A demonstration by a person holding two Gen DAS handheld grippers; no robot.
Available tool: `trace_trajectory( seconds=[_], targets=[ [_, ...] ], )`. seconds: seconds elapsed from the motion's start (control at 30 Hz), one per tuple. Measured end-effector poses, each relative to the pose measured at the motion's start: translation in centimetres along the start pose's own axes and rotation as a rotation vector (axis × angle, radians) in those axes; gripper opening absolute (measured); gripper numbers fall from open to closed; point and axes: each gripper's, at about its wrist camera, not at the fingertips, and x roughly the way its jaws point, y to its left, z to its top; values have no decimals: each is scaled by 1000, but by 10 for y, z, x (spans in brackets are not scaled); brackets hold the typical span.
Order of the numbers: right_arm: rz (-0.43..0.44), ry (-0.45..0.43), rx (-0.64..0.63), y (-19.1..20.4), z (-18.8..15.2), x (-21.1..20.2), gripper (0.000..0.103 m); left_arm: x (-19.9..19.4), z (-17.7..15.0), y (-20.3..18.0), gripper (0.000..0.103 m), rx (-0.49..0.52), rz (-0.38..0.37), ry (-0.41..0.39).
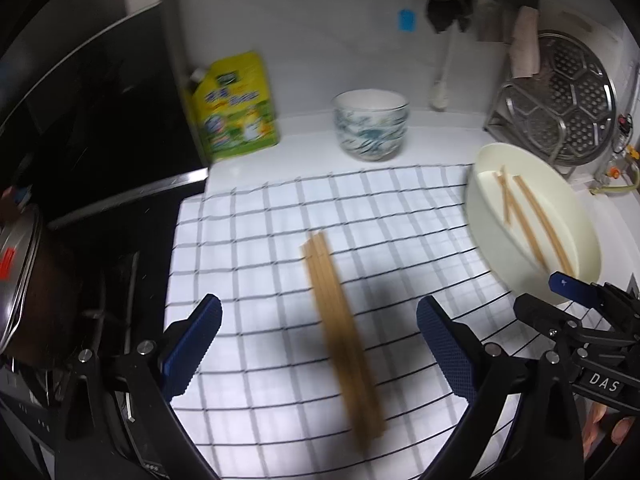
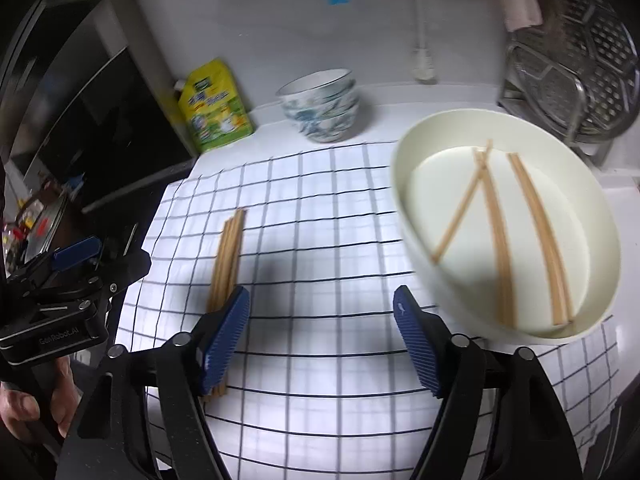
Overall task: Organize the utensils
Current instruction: 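Move both open tools back over the chopsticks on the grid cloth, then close the right tool on a loose chopstick while the left tool grasps another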
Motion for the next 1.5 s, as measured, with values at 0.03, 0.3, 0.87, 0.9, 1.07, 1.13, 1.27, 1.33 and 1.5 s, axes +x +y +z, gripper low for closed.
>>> trace_trajectory(
  seconds=[0.03,0.3,0.87,0.9,1.07,1.13,1.27,1.33,1.5],
  targets=[
    [0,4,-5,5,-1,3,72,2,-5,7,96,-5,11,5],
    [11,56,-36,29,-15,27,72,14,-31,37,96,-56,41,42],
    [11,141,-45,43,-39,71,72,38,-58,46,96,-57,26,114],
    [15,144,-54,47,-40,74,72,39,-59,48,96,-59,27,119],
    [13,149,-84,61,-39,88,72,44,-62,58,96,-72,37,133],
    [8,158,-92,64,-39,93,72,46,-63,61,96,-78,36,136],
    [-17,171,-108,69,-39,103,72,51,-64,66,96,-99,47,144],
    [-35,178,-118,71,-40,107,72,52,-66,70,96,-116,38,152],
    [-73,197,-144,76,-44,114,72,54,-67,72,96,-115,48,154]
  ],
)
